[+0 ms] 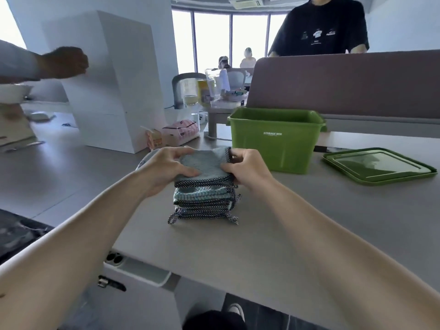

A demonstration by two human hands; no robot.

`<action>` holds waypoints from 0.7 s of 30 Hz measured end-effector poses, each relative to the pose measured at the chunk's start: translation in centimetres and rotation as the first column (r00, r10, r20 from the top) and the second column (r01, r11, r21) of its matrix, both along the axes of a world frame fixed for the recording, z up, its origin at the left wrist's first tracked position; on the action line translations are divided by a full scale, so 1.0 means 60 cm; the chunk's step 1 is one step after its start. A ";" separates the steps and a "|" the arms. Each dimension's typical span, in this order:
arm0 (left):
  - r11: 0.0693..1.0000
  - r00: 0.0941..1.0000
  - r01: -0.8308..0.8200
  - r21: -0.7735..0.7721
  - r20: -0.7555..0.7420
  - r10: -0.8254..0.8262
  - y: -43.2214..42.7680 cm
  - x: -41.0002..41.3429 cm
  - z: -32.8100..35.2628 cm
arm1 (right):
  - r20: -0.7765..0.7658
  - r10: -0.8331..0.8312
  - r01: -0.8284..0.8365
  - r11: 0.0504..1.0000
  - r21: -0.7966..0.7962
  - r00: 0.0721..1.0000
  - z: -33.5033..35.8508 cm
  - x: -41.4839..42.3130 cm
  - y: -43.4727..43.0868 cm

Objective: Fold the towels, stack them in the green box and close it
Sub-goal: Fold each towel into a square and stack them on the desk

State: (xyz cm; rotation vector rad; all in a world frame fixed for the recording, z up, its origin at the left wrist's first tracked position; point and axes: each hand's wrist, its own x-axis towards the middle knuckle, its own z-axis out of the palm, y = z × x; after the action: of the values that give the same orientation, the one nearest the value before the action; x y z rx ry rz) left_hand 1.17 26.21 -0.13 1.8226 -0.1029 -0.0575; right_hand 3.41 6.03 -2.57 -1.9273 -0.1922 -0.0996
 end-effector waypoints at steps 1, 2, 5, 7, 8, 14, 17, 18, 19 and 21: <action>0.999 1.000 0.006 0.033 -0.011 -0.005 0.003 0.004 -0.004 | -0.007 -0.011 0.011 1.000 -0.010 1.000 -0.004 0.001 0.004; 0.997 1.000 0.013 0.082 -0.019 -0.011 0.005 0.007 -0.008 | -0.001 -0.031 0.031 0.999 -0.025 1.000 -0.007 0.003 0.007; 0.952 0.999 0.030 0.304 -0.053 -0.014 0.002 0.007 -0.016 | 0.016 -0.111 0.112 0.986 -0.126 0.994 -0.013 -0.001 0.004; 0.936 0.996 0.032 0.349 -0.084 -0.003 0.004 0.010 -0.023 | 0.058 -0.107 0.117 0.970 -0.214 0.993 -0.020 -0.001 0.000; 0.936 0.996 0.034 0.351 -0.092 -0.002 0.006 0.011 -0.025 | 0.089 -0.082 0.103 0.958 -0.266 0.993 -0.024 0.000 0.000; 0.955 0.988 0.052 0.291 -0.156 -0.006 0.008 0.021 -0.040 | 0.126 0.093 -0.028 0.898 -0.439 0.988 -0.044 0.007 0.004; 0.965 0.978 0.036 0.259 -0.206 0.019 0.011 0.025 -0.041 | 0.080 0.111 -0.059 0.875 -0.480 0.991 -0.052 0.012 0.005; 0.967 0.972 0.038 0.251 -0.233 0.022 0.013 0.025 -0.040 | 0.049 0.122 -0.083 0.868 -0.489 0.991 -0.054 0.012 0.005; 0.969 0.965 0.041 0.242 -0.260 0.024 0.015 0.025 -0.038 | 0.021 0.133 -0.105 0.861 -0.498 0.991 -0.058 0.012 0.006; 0.975 0.956 0.033 0.222 -0.290 0.033 0.015 0.023 -0.037 | -0.009 0.139 -0.123 0.841 -0.526 0.990 -0.065 0.011 0.005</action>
State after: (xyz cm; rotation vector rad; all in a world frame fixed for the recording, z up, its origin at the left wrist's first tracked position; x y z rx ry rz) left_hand 2.57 27.12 -2.35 2.0190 0.1185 -0.3509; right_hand 4.05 6.34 -6.47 -2.4562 -0.4051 0.0214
